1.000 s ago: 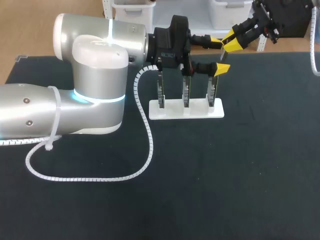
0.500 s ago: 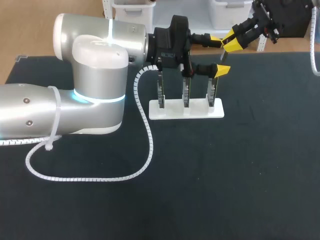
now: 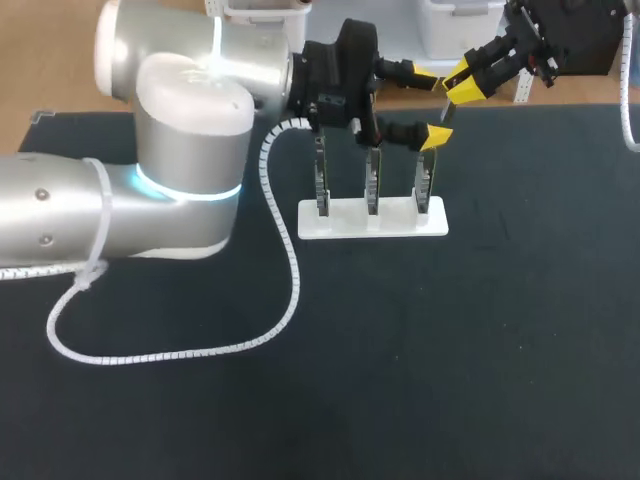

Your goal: Pick up the optical module with the left hand, and insert it into the network port with the right hand.

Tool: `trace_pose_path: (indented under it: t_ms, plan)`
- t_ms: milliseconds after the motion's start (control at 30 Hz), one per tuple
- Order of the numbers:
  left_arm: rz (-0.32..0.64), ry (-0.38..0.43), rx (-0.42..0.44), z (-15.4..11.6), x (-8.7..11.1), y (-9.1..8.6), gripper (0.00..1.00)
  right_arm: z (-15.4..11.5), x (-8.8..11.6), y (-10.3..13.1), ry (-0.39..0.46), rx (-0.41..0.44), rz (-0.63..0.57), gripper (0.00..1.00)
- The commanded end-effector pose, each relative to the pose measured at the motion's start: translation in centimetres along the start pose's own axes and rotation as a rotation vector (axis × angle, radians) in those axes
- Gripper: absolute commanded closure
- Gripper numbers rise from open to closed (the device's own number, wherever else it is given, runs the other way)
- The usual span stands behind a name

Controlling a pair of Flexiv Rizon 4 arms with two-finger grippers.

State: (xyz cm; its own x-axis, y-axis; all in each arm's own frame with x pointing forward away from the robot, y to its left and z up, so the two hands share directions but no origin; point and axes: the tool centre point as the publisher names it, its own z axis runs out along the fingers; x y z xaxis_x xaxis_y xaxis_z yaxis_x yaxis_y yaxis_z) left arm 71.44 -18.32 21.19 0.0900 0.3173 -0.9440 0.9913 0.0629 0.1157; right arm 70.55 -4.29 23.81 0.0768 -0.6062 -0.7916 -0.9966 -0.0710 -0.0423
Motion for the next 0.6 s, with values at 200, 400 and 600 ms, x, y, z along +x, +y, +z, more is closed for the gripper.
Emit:
trace_pose_path:
  t_ms: [200,400,600]
  plan:
    - [-0.037,0.187,0.071,-2.2,-0.1,1.0,0.0,0.0,0.0,0.1,0.0,0.002,0.0,1.0]
    - [-0.035,0.244,0.066,-3.5,-0.1,1.8,0.0,0.0,0.0,0.1,0.0,0.002,0.0,1.0]
    - [-0.048,0.292,0.057,-4.7,0.9,2.5,0.0,0.0,0.0,0.1,0.0,0.002,0.0,1.0]
